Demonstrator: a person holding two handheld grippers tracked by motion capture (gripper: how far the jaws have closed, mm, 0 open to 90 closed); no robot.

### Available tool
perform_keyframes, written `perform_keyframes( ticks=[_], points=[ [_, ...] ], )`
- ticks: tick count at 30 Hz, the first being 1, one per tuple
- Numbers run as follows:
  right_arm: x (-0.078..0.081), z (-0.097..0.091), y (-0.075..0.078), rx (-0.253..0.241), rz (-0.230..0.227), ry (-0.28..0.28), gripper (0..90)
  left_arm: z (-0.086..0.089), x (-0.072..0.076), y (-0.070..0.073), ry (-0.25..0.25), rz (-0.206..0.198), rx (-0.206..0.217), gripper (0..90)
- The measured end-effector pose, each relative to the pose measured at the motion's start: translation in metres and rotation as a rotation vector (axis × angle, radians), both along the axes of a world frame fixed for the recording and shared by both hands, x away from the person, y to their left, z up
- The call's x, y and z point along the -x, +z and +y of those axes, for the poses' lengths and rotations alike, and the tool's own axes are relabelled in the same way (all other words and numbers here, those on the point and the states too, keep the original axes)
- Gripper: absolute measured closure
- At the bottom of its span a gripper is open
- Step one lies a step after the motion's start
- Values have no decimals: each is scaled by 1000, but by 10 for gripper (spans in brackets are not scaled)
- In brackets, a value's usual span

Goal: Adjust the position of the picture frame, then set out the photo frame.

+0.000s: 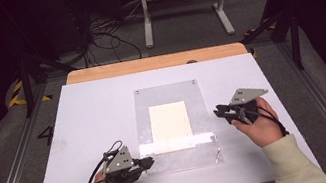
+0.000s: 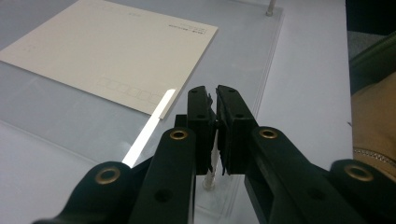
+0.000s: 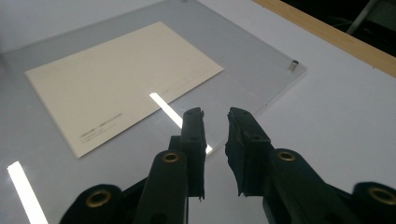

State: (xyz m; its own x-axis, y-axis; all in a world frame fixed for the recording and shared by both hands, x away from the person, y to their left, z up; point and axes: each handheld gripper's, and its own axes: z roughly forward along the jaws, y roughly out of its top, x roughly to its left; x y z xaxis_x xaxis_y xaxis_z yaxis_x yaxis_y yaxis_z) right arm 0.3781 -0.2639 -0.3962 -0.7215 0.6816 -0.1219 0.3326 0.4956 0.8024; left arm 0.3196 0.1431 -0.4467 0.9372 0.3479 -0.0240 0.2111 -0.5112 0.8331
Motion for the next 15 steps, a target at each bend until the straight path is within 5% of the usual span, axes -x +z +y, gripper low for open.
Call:
perform_keyframes(
  ticks=[6,10,15],
  points=[
    [28,-10,0,-77,1,33,700,3,-6,0,9,38,37,746],
    [42,-16,3,-132,-1,61,659,9,-6,8,46,55,78,527],
    [46,-25,-2,-154,9,40,641,10,-4,9,102,74,62,454]
  ],
)
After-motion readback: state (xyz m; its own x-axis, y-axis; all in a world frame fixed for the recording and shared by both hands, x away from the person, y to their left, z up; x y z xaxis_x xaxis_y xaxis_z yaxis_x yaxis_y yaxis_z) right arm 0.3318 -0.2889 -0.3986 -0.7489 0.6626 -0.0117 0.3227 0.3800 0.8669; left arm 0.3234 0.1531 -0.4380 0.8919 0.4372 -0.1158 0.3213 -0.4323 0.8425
